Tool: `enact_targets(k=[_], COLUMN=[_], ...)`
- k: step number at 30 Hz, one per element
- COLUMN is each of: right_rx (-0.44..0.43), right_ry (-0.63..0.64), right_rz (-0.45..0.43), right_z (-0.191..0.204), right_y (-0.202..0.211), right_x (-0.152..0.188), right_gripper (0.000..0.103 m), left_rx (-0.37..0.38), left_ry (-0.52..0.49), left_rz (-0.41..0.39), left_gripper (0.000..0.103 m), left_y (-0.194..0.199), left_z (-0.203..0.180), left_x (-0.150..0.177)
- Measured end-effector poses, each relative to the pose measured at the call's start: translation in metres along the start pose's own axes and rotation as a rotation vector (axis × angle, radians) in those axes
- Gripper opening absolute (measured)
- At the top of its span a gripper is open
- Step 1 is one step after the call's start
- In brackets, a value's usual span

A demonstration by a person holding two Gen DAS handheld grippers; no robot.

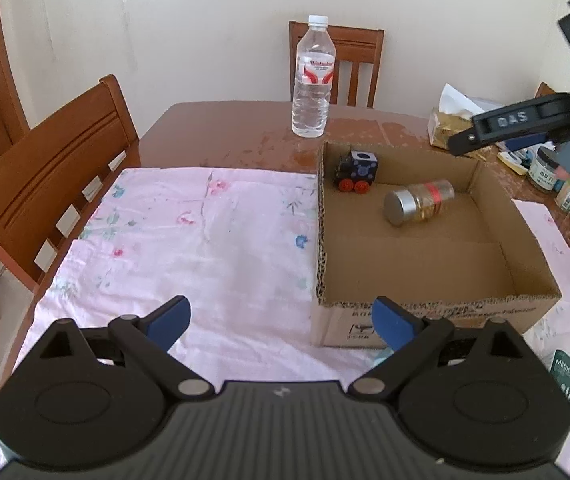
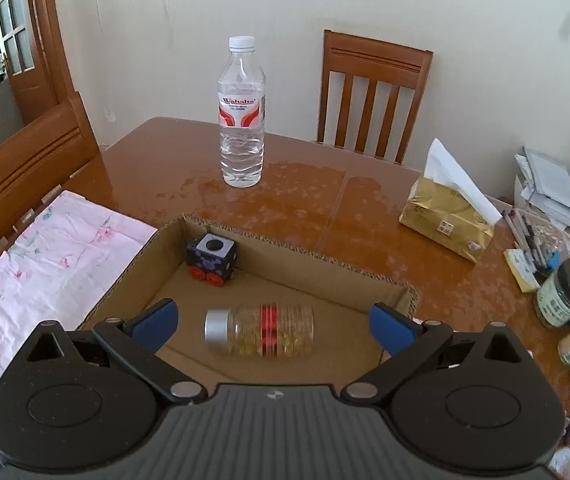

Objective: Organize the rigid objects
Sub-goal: 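Lower the capsule bottle into the box and open the right tool, then withdraw both tools from the box toward the remaining items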

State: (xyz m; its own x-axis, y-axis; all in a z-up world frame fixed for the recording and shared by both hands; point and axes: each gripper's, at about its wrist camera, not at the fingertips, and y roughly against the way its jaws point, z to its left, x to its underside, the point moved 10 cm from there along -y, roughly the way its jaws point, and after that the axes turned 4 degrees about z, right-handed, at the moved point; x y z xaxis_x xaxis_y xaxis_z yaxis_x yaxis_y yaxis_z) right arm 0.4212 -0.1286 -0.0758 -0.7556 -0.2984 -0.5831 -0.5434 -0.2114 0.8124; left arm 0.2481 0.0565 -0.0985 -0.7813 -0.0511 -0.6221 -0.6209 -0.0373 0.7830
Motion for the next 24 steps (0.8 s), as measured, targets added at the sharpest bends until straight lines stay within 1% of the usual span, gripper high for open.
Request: enact_targets(k=[5,8,12,19,24], right_rx=[0.018,0.023,0.066,0.137,0.174], right_ry=[0.001,-0.019,-0.047,-0.141,-0.207], right_rz=[-0.021,-0.027,-0.03,0.008,0.04], right_z=[0.005,0.005,0.002,-0.003,0.001], right_y=[0.024,0.037,0.052,0.072,0.08], right_x=[0.023,0.044,0.078,0.146,0.181], right_gripper=[0.103,0.103,0.103,0.103,0.103], left_rx=[0.018,0.035,0.054,0.113,0.136], left_ry=[-0.011,-0.02,-0.043,-0.091,-0.143], left_rz=[0.0,-0.001,-0.004,0.011,0.025], left_gripper=[0.097,0.097,0.097,0.097,0.097], left_y=[0.002,0.002,0.002,-0.002,-0.005], left_z=[-0.003,-0.005,-0.009,-0.017,-0.026], left_x=[0.005,0.008,0.012,0.025,0.036])
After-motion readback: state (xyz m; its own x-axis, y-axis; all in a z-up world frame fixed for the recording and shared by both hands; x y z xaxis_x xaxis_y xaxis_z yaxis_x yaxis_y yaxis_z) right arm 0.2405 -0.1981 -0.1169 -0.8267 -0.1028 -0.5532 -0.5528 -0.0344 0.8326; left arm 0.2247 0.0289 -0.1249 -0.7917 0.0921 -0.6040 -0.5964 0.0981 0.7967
